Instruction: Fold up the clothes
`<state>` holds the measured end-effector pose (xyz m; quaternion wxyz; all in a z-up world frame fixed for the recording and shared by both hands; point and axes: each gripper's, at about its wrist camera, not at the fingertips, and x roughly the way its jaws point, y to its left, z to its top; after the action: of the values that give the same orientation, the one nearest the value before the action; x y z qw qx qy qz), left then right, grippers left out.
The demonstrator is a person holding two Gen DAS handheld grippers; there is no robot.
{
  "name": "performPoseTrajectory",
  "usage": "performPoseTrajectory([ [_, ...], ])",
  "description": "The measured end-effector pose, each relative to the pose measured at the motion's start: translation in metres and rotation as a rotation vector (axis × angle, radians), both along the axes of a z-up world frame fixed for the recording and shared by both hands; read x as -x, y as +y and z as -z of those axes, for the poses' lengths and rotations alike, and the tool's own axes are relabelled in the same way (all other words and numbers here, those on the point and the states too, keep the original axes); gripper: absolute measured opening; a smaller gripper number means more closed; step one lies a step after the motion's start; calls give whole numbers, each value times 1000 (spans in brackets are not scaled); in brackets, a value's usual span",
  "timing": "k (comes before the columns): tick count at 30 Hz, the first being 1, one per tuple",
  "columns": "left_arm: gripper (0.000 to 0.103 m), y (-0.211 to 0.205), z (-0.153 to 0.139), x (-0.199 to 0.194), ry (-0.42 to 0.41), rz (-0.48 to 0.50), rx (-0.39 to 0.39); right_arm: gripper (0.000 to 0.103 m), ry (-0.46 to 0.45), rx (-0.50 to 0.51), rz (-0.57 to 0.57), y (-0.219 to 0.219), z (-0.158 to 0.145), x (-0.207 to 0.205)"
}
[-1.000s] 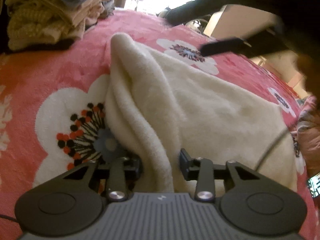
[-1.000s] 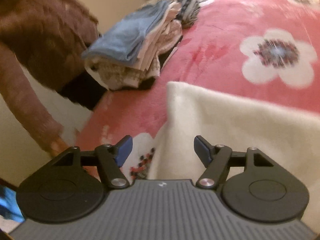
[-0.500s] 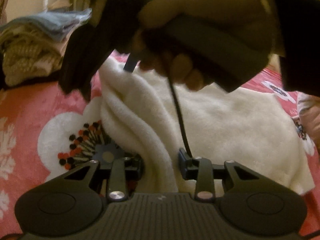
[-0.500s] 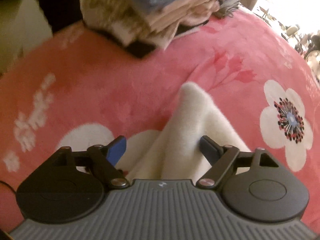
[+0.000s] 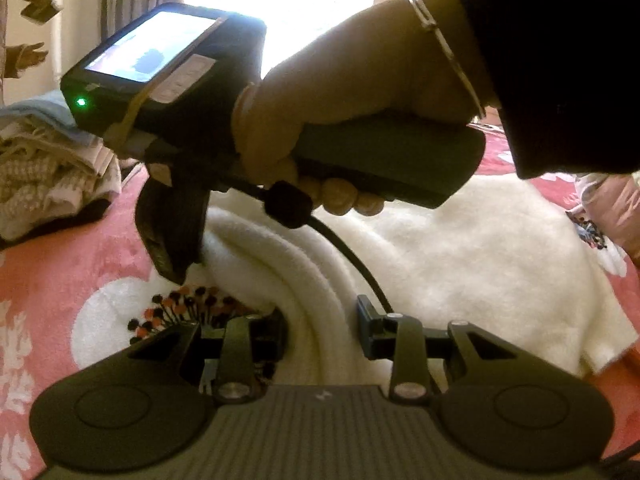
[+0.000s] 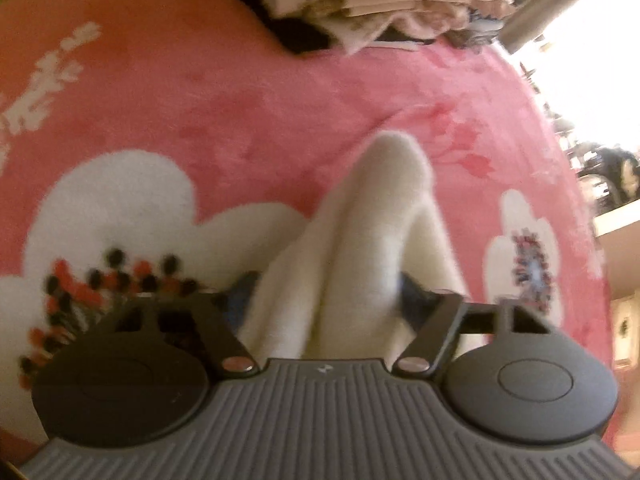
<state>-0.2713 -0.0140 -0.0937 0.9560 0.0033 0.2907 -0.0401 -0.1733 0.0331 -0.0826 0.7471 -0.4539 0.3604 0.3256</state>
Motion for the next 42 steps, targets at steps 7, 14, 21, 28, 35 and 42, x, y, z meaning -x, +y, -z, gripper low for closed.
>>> performPoseTrajectory([
  [7,33,-7,-13,1,-54,65,-32,40,-38,-132,71,-34,-28,-2],
  [14,33,-21,-31,1,-118,143,-36,38,-85,-339,193,-96,-73,-5],
  [21,33,-47,-38,-8,-148,268,-19,36,-50,-628,452,-193,-105,-13],
  [28,32,-102,-41,-10,-135,432,26,35,-15,-868,675,-290,-101,-20],
  [35,33,-150,-31,-32,-92,558,57,34,92,-1066,827,-380,-78,-35],
  [42,41,-178,-13,-50,54,633,153,35,349,-1267,952,-461,-1,-59],
])
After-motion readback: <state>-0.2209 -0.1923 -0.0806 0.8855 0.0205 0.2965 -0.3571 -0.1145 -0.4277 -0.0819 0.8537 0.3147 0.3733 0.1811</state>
